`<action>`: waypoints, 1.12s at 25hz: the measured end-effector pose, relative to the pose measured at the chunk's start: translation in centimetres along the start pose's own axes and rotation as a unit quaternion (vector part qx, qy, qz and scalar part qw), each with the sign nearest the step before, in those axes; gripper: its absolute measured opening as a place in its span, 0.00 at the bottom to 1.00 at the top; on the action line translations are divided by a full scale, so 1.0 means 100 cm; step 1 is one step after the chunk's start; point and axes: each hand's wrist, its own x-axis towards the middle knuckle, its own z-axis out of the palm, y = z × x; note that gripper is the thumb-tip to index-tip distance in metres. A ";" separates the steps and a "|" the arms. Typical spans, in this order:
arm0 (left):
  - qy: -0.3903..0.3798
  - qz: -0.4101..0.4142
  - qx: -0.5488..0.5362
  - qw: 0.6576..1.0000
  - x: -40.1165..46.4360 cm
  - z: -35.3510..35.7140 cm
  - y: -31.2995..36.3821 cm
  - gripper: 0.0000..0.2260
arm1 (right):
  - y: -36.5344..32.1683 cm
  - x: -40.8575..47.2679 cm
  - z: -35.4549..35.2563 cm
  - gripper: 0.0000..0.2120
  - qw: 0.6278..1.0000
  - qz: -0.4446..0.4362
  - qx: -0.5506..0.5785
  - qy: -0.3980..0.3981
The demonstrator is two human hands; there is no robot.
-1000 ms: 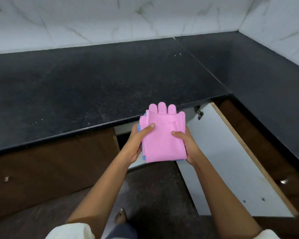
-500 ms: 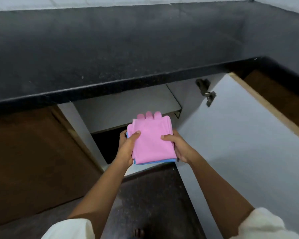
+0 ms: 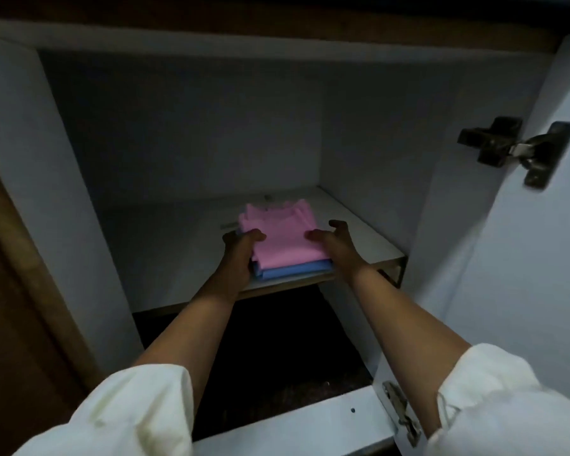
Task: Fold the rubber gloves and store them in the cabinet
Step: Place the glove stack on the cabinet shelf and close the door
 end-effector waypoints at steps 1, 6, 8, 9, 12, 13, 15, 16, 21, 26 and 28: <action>0.025 0.022 0.037 0.999 0.007 -0.002 -0.005 0.19 | 0.005 0.006 0.003 0.36 1.000 -0.009 0.003 0.003; 0.061 0.091 0.386 0.916 0.018 -0.011 -0.016 0.28 | 0.016 0.007 0.016 0.34 0.988 -0.053 -0.141 0.022; 0.098 0.103 0.462 0.875 0.011 -0.005 -0.015 0.29 | 0.014 0.001 0.019 0.30 0.980 -0.066 -0.184 0.039; 0.123 0.114 0.502 0.848 0.005 -0.001 -0.014 0.29 | 0.013 -0.003 0.020 0.28 0.977 -0.069 -0.197 0.045; 0.163 0.197 0.598 0.759 -0.016 0.008 -0.007 0.25 | 0.004 -0.018 0.013 0.29 0.968 -0.096 -0.222 0.069; 0.151 0.232 0.603 0.748 -0.023 0.011 -0.005 0.23 | 0.000 -0.024 0.010 0.29 0.966 -0.110 -0.220 0.077; 0.094 0.276 0.598 0.747 -0.037 0.024 0.001 0.20 | -0.014 -0.038 0.004 0.24 0.965 -0.130 -0.210 0.091; 0.058 0.276 0.591 0.755 -0.049 0.032 0.007 0.19 | -0.025 -0.047 -0.001 0.20 0.965 -0.129 -0.204 0.103; -0.071 0.255 0.584 0.768 -0.141 0.059 0.038 0.13 | -0.081 -0.127 -0.024 0.08 0.960 -0.151 -0.183 0.145; -0.175 0.201 0.598 0.756 -0.245 0.112 0.101 0.09 | -0.167 -0.236 -0.056 0.06 0.969 -0.107 -0.167 0.147; -0.206 0.185 0.589 0.760 -0.292 0.134 0.129 0.08 | -0.206 -0.285 -0.076 0.07 0.961 -0.089 -0.212 0.156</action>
